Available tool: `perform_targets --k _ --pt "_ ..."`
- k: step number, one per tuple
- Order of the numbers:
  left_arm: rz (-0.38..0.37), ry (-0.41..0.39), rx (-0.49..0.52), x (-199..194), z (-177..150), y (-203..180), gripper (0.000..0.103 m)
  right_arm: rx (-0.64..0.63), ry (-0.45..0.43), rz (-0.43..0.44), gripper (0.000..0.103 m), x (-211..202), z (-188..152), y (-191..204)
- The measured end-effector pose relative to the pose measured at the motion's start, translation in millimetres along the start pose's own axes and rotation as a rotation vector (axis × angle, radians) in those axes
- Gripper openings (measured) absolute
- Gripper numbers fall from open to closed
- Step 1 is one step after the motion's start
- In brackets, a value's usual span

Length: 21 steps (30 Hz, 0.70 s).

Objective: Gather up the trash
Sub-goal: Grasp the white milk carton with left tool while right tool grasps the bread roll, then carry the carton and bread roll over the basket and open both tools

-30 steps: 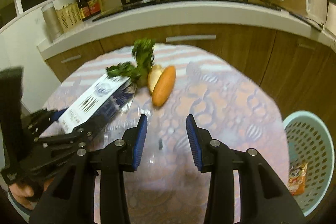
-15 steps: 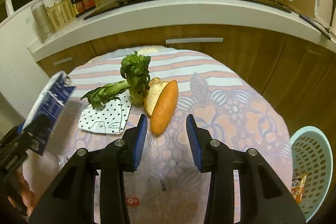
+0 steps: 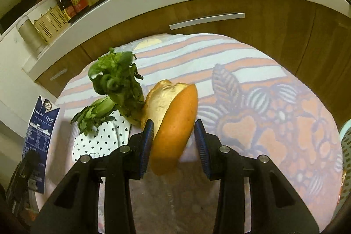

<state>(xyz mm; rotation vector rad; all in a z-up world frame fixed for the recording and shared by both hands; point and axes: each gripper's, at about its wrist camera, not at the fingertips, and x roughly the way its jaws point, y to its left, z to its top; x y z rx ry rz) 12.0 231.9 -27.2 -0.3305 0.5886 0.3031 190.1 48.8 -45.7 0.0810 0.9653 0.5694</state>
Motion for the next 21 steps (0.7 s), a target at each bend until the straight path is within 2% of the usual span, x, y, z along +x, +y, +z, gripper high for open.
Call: perform_targets --k 2,3,4,5,7,10,12,14,15,21 --pt "0.0 0.001 -0.002 0 0 1 0.053 -0.014 -0.006 -0.003 0.036 -5 -2 1" --pt "-0.003 0.002 -0.008 0 0 2 0.053 -0.029 -0.01 -0.025 0.047 -9 -4 2" --pt "-0.007 0.002 -0.014 0 0 3 0.053 -0.035 -0.016 -0.041 0.063 -11 -6 3" --pt "-0.009 0.001 -0.018 -1 0 4 0.053 -0.041 -0.022 -0.045 0.069 -13 -7 4" --pt "-0.006 -0.005 -0.018 -2 1 4 0.053 -0.074 -0.03 -0.044 0.071 -12 -8 11" --pt "0.007 -0.012 -0.003 -2 0 2 0.053 -0.117 -0.01 -0.1 0.071 2 -4 23" --pt "0.01 -0.012 0.004 -2 -1 1 0.053 -0.126 -0.005 -0.149 0.066 12 0 24" --pt "0.007 -0.011 0.006 -2 -1 0 0.053 -0.138 -0.012 -0.156 0.053 11 4 24" --pt "0.003 -0.011 0.008 -2 -1 -1 0.053 -0.147 -0.011 -0.141 0.039 10 5 24" --pt "0.005 -0.024 0.048 -4 -2 -9 0.053 -0.127 -0.023 -0.123 0.027 -4 -1 14"
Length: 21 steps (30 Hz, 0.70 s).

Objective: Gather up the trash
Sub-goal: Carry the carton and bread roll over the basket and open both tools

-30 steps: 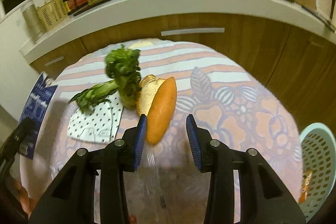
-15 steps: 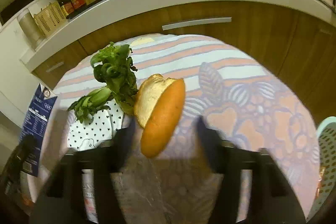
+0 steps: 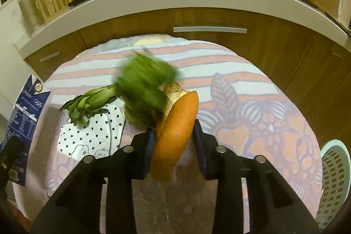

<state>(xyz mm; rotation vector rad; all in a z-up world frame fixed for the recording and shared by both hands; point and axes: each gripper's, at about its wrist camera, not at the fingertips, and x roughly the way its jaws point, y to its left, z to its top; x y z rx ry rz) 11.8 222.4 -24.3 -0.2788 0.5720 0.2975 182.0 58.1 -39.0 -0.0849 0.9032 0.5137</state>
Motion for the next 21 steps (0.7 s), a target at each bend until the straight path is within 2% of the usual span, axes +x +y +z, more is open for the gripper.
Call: perform_targets --k 4,9,14,21 --pt "0.036 -0.036 0.049 -10 -1 -15 0.053 0.028 -0.019 -0.001 0.025 -21 -10 -14" --pt "0.025 -0.068 0.095 -27 1 -37 0.053 0.033 -0.066 -0.051 0.025 -50 -22 -34" --pt "-0.02 -0.066 0.106 -37 -1 -57 0.053 0.055 -0.116 -0.059 0.025 -82 -37 -55" --pt "-0.119 -0.047 0.147 -44 -9 -105 0.053 0.073 -0.158 -0.086 0.025 -119 -59 -82"
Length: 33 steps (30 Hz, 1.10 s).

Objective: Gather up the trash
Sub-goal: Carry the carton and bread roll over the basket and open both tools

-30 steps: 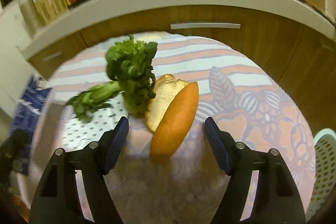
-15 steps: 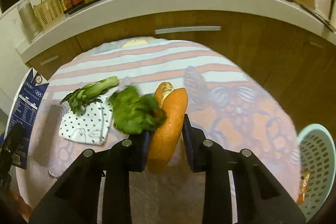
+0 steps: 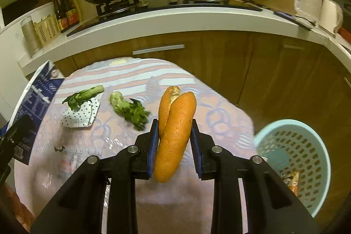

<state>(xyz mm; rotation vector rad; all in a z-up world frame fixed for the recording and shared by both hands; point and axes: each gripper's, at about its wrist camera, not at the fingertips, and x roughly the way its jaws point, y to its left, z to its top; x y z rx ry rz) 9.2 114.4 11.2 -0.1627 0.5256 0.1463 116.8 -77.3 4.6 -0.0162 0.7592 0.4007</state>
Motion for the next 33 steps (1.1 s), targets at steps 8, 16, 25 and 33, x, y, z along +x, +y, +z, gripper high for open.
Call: perform_targets --k 8,16,25,33 --pt "-0.146 0.031 0.079 11 -1 -79 0.053 0.091 -0.047 -0.045 0.025 -42 -13 -60" --pt "-0.279 0.09 0.107 28 -5 -148 0.053 0.212 -0.091 -0.102 0.025 -78 -33 -136" --pt "-0.371 0.202 0.193 63 -31 -229 0.053 0.331 -0.057 -0.156 0.025 -80 -64 -211" --pt "-0.413 0.269 0.259 86 -51 -268 0.053 0.383 0.022 -0.17 0.027 -64 -81 -242"
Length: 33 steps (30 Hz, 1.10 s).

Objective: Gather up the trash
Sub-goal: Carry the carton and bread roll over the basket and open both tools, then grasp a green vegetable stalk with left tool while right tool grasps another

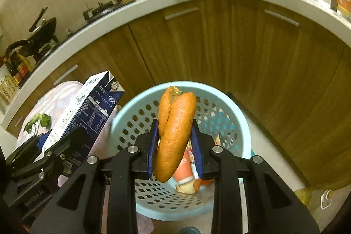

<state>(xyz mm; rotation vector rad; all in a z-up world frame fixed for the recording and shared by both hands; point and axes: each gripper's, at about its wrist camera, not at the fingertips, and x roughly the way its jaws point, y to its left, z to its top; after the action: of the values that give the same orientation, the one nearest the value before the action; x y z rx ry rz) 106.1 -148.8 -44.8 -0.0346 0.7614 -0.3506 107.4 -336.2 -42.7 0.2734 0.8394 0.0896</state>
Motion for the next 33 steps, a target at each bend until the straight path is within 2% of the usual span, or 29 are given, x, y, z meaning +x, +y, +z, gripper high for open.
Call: perform_targets --k 5,7,9,19,25,33 --pt "0.007 0.033 0.009 13 -2 -6 0.057 0.025 0.031 -0.014 0.03 9 -4 -11" --pt "0.011 0.037 0.023 13 -4 -8 0.064 0.049 0.042 -0.006 0.047 12 -6 -16" --pt "0.015 0.044 0.023 13 -5 -7 0.065 0.068 0.031 -0.002 0.053 10 -6 -20" --pt "0.026 0.012 -0.01 -7 -6 6 0.065 0.012 0.014 0.018 0.053 -1 -7 1" --pt "0.042 -0.027 -0.049 -32 -9 22 0.065 -0.073 -0.023 0.056 0.053 -14 -10 40" --pt "0.1 -0.111 -0.128 -83 -11 65 0.063 -0.18 -0.039 0.133 0.052 -24 -12 100"
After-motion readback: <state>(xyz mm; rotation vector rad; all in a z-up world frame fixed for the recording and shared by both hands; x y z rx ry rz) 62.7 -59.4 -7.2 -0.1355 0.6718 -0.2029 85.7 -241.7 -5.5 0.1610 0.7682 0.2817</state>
